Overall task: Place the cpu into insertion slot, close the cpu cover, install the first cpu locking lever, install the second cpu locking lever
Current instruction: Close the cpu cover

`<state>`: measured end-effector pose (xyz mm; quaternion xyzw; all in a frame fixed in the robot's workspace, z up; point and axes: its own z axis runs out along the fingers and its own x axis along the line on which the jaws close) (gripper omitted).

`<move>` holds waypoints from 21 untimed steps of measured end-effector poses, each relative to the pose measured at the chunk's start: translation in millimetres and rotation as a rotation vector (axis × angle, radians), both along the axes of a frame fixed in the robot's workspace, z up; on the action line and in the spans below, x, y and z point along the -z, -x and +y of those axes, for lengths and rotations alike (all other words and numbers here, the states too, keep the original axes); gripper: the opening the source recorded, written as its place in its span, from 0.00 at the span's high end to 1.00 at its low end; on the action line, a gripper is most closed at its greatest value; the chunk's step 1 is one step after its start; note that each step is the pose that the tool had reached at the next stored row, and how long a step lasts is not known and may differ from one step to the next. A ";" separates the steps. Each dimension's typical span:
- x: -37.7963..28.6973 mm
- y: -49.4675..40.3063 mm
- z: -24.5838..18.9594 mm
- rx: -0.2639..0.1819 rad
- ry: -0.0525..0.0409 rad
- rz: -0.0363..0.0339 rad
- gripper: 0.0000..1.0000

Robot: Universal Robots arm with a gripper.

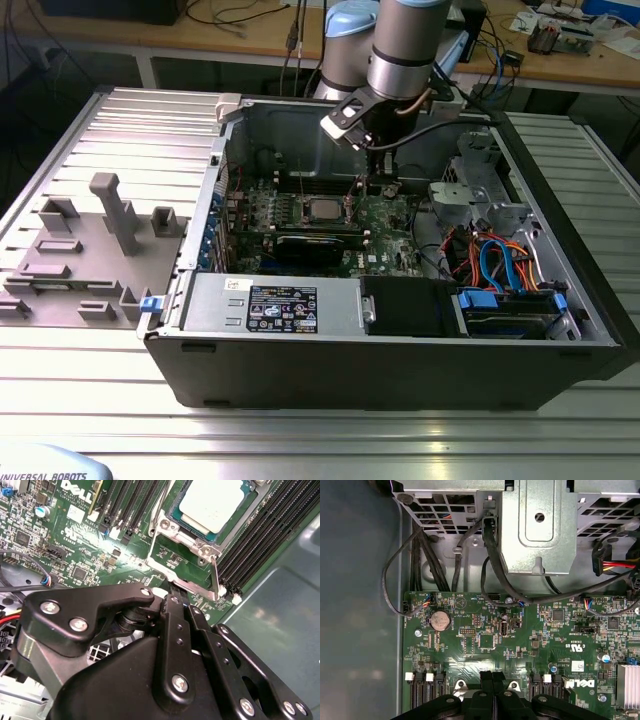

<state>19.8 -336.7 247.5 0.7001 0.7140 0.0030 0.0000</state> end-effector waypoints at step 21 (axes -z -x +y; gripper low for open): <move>0.0 5.6 0.0 0.000 0.0000 0.0000 0.89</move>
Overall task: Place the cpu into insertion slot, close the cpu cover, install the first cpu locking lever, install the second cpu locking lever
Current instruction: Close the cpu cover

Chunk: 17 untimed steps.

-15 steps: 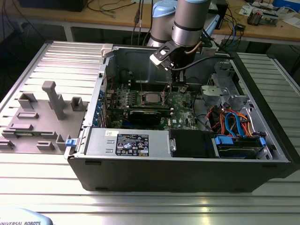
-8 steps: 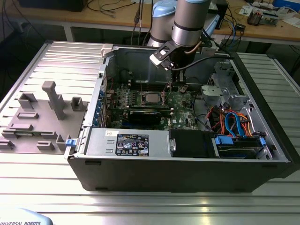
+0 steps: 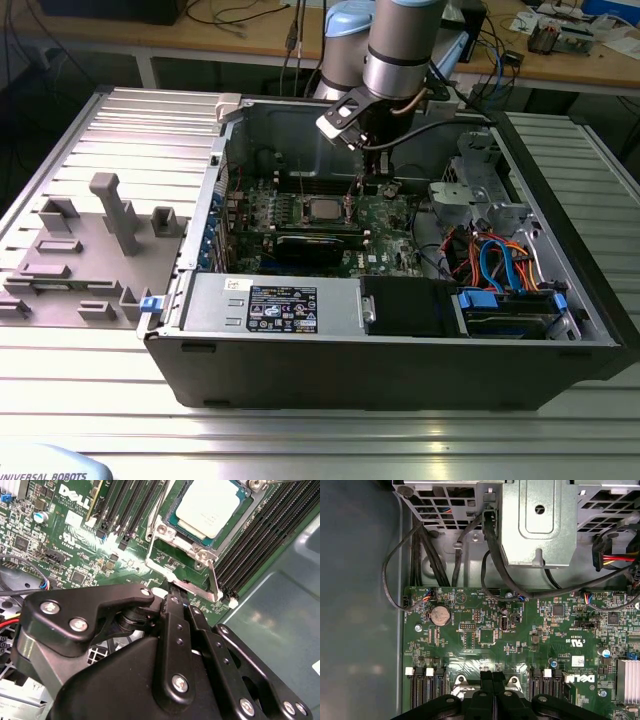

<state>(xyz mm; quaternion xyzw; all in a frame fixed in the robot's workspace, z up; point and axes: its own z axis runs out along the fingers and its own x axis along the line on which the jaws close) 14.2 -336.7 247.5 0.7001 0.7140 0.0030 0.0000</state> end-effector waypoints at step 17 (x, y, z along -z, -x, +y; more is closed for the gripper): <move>0.2 5.2 0.0 0.000 0.0000 0.0000 0.89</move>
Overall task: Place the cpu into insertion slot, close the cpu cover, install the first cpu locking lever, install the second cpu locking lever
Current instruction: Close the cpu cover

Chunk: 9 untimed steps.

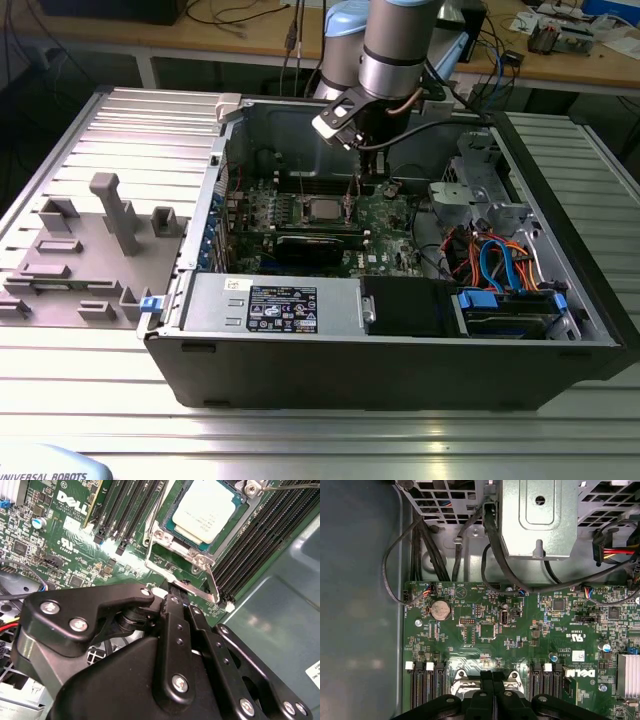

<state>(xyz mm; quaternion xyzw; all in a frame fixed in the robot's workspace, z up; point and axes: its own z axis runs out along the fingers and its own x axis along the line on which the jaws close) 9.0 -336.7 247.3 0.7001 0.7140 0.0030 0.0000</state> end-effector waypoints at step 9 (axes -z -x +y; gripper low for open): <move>0.2 2.2 0.0 0.000 0.0001 0.0000 0.89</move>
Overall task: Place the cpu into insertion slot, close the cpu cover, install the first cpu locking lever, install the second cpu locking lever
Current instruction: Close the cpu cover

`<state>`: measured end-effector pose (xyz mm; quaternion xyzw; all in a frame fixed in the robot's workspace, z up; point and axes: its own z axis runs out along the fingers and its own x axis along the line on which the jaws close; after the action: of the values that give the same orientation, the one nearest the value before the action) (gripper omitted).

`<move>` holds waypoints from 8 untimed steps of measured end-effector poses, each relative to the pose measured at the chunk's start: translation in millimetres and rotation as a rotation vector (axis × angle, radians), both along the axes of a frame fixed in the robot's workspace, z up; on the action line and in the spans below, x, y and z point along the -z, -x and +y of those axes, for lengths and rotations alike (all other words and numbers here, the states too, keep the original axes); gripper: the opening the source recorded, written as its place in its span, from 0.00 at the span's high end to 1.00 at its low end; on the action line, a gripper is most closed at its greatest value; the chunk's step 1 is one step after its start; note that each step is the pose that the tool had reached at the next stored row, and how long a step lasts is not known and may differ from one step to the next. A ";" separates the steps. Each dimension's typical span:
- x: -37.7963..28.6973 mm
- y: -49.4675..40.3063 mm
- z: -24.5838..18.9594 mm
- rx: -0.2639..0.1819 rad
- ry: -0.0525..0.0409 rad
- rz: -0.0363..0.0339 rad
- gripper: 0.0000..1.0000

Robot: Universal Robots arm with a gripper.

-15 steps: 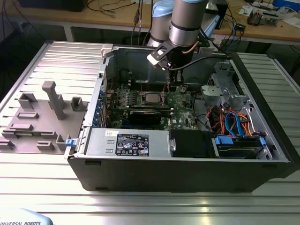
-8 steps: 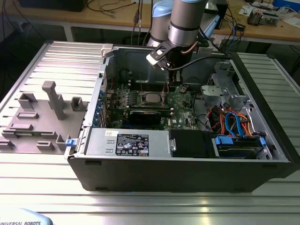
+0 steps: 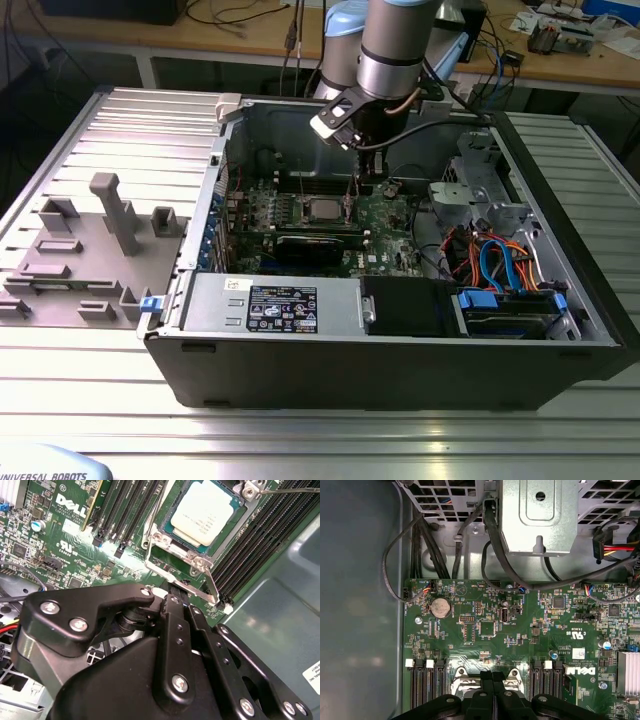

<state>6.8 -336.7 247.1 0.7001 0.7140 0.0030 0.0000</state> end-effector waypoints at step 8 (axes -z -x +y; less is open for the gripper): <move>0.0 1.7 0.0 0.000 0.0000 0.0000 0.89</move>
<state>5.1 -336.7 247.1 0.7001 0.7140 0.0030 0.0000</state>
